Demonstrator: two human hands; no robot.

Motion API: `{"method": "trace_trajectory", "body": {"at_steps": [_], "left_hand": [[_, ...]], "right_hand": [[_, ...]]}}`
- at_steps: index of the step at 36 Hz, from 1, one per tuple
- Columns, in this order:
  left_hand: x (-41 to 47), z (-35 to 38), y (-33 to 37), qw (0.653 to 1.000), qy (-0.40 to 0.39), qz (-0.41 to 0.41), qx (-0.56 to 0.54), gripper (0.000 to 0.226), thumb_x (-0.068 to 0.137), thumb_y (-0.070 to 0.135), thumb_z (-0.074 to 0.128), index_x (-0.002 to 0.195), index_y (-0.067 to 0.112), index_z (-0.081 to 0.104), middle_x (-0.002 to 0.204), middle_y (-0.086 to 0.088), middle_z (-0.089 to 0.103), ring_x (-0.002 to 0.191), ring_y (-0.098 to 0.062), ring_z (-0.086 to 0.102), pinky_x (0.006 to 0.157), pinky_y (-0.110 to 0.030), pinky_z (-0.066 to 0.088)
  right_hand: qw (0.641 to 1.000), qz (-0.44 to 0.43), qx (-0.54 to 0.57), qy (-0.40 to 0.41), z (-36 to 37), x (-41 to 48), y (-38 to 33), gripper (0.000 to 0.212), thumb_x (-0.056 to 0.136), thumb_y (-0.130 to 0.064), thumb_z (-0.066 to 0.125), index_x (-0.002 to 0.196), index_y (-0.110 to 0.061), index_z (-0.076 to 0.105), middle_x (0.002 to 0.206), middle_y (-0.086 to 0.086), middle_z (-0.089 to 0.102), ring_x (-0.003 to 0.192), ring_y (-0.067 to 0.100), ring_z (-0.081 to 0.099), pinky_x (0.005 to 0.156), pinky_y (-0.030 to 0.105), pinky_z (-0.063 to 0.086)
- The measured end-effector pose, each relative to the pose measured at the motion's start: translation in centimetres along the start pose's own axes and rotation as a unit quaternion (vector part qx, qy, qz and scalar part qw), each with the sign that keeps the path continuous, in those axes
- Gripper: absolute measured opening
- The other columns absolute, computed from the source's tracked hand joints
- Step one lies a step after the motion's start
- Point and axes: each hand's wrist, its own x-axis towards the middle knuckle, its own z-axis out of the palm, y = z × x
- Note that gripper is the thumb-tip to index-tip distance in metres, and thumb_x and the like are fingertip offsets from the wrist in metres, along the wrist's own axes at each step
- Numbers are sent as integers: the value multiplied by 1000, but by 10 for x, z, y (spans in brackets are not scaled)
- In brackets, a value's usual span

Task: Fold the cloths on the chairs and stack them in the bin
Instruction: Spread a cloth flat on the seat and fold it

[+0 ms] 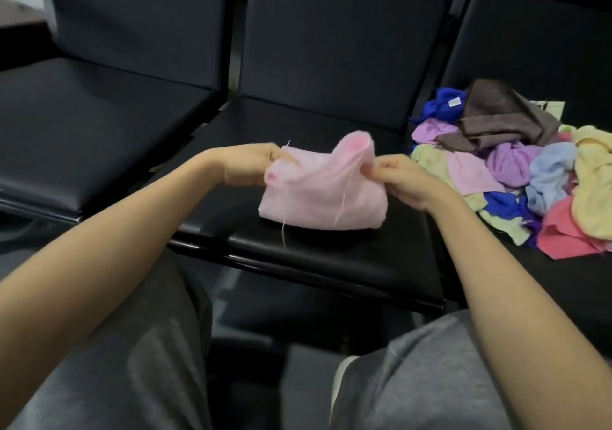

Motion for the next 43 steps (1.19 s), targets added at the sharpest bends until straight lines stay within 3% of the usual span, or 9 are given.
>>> {"method": "trace_trajectory", "body": {"at_steps": [4, 8, 15, 22, 27, 32, 35, 39, 43], "left_hand": [[30, -9, -14, 955, 231, -99, -157, 25, 80, 23, 65, 103, 14, 67, 103, -2, 70, 91, -17, 66, 78, -28, 53], [43, -6, -27, 911, 324, -229, -107, 9, 91, 14, 56, 91, 6, 60, 86, -7, 58, 70, -17, 57, 60, -25, 46], [49, 4, -17, 891, 358, -267, -85, 35, 82, 22, 67, 111, 6, 56, 102, -7, 59, 86, -23, 58, 67, -29, 46], [49, 9, -11, 870, 397, -245, -159, 4, 81, 13, 57, 85, 12, 56, 99, -5, 60, 87, -22, 61, 78, -30, 51], [46, 16, -9, 887, 334, -309, 82, 9, 86, 16, 52, 84, 7, 50, 76, -5, 51, 65, -19, 50, 54, -25, 40], [49, 26, -13, 866, 337, -312, 197, 43, 86, 29, 55, 120, 4, 45, 105, -7, 57, 96, -27, 57, 66, -28, 40], [52, 29, -10, 887, 336, -280, 148, 35, 87, 27, 58, 115, 7, 51, 84, -3, 52, 78, -22, 53, 53, -27, 36], [57, 37, -8, 897, 348, -267, -54, 43, 86, 28, 65, 121, 10, 48, 109, -6, 55, 100, -25, 51, 82, -32, 41], [53, 40, 3, 880, 285, -305, -226, 48, 82, 35, 67, 117, 8, 49, 108, -11, 60, 101, -28, 57, 79, -36, 43]], "right_hand": [[977, 34, 62, 200, 4, 21, 6, 18, 96, -30, 54, 85, -19, 63, 82, -4, 66, 74, 12, 62, 69, 28, 49], [964, 160, -28, 211, 13, 30, 21, 9, 95, -21, 52, 95, -16, 60, 90, 4, 59, 74, 17, 54, 56, 26, 40], [933, 243, -74, 256, 14, 39, 18, 6, 89, -13, 53, 88, -12, 59, 84, 8, 59, 77, 24, 56, 71, 32, 47], [926, 282, 51, 245, 7, 39, 17, 13, 79, -7, 51, 90, -10, 58, 86, 9, 60, 74, 24, 59, 76, 34, 52], [928, 291, -121, 198, 14, 38, 21, 37, 85, -21, 57, 119, -6, 53, 107, 12, 61, 84, 25, 60, 80, 37, 53], [929, 253, -155, 223, 18, 40, 23, 49, 91, -33, 55, 128, -3, 47, 116, 10, 56, 82, 20, 53, 61, 28, 42], [931, 252, -104, 241, 22, 38, 24, 49, 89, -28, 61, 128, -2, 44, 119, 11, 54, 90, 23, 52, 70, 30, 44], [930, 280, -2, 238, 27, 36, 22, 63, 82, -34, 71, 132, -4, 46, 128, 11, 54, 111, 29, 56, 97, 41, 46], [920, 298, 99, 235, 25, 27, 17, 50, 83, -36, 68, 123, -10, 53, 118, 7, 57, 106, 26, 56, 95, 37, 46]]}}
